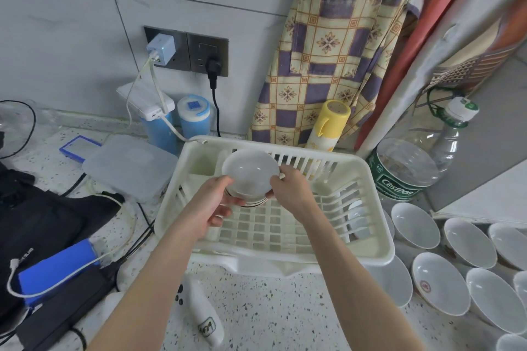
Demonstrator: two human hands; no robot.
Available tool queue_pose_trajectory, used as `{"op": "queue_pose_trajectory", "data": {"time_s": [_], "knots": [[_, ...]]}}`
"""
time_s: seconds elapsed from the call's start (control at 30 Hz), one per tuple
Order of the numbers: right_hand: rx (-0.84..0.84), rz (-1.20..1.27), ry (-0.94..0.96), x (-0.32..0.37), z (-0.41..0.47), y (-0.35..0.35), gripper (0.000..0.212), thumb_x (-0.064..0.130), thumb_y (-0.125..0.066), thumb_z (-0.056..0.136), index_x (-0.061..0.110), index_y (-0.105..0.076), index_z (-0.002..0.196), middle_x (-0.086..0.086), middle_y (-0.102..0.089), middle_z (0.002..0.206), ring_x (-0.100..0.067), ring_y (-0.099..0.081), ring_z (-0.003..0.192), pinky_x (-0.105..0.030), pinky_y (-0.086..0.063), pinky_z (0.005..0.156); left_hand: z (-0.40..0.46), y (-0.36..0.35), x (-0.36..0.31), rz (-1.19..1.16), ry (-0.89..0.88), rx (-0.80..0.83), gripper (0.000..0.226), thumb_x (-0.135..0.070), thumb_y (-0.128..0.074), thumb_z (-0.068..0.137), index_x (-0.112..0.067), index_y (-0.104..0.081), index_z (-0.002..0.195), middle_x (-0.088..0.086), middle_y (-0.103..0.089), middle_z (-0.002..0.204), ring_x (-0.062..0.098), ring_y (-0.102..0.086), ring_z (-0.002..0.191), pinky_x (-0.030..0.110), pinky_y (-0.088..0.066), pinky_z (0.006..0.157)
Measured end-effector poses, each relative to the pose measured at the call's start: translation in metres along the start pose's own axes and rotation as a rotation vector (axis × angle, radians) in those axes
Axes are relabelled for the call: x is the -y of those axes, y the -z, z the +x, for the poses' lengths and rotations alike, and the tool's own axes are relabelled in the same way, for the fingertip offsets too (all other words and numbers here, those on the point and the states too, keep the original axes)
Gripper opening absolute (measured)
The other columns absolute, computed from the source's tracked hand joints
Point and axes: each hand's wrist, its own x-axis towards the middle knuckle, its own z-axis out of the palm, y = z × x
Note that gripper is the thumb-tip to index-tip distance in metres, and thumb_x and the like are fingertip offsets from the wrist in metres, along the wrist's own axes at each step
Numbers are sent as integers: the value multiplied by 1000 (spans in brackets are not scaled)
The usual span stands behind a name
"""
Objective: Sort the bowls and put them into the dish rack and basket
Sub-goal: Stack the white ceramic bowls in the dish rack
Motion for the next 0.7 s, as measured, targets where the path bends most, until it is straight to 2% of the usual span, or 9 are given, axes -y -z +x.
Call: {"op": "queue_pose_trajectory", "data": {"time_s": [0.03, 0.13, 0.27, 0.37, 0.43, 0.53, 0.63, 0.7], "knots": [[-7, 1, -13, -1, 2, -1, 28, 9, -42, 89, 10, -59, 111, -14, -73, 87, -29, -71, 84, -33, -50, 59, 0, 2, 2, -9, 7, -5, 10, -38, -47, 93, -31, -51, 98, 9, -78, 81, 11, -42, 40, 16, -19, 35], [-29, 4, -55, -5, 9, -5, 29, 10, -42, 89, 8, -58, 114, -11, -74, 82, -23, -72, 79, -26, -46, 51, 0, 7, 8, -4, -13, -11, 9, -38, -50, 93, -31, -54, 97, 11, -78, 82, 11, -41, 40, 17, -20, 33], [-23, -18, -81, -10, 16, -10, 29, 12, -41, 90, 7, -58, 113, -11, -74, 81, -22, -72, 78, -24, -43, 49, 2, 12, 14, 9, 1, -56, 8, -28, -52, 94, -21, -56, 94, 15, -77, 87, 11, -37, 38, 18, -20, 33], [-18, -71, -99, -13, 21, -13, 30, 12, -41, 89, 3, -58, 112, -15, -73, 87, -24, -64, 73, -26, -42, 51, 2, 12, 14, 28, 6, -86, 10, -23, -51, 95, -17, -55, 89, 17, -75, 88, 11, -35, 37, 18, -19, 32], [-18, -107, -106, -16, 24, -15, 30, 13, -41, 89, 2, -58, 112, -17, -71, 91, -25, -57, 72, -30, -44, 55, 1, 11, 14, 47, 7, -88, 11, -23, -51, 96, -17, -55, 87, 16, -74, 88, 11, -35, 38, 18, -19, 32], [-12, -140, -108, -19, 26, -19, 31, 16, -40, 90, 4, -57, 114, -16, -70, 94, -26, -55, 72, -32, -45, 59, 2, 11, 15, 48, 7, -85, 12, -26, -53, 96, -21, -54, 85, 12, -75, 88, 10, -38, 37, 18, -21, 31], [-13, -173, -114, -21, 27, -22, 32, 19, -40, 91, 7, -56, 117, -13, -70, 96, -27, -57, 73, -31, -45, 60, 5, 11, 18, 26, 0, -88, 10, -25, -54, 96, -20, -54, 87, 10, -74, 91, 10, -44, 35, 18, -24, 31], [-14, -174, -121, -22, 28, -22, 34, 20, -40, 91, 9, -55, 120, -13, -70, 97, -26, -56, 74, -32, -45, 61, 6, 11, 19, 16, -11, -95, 8, -24, -53, 96, -16, -54, 97, 8, -72, 98, 10, -51, 36, 18, -28, 31]]}}
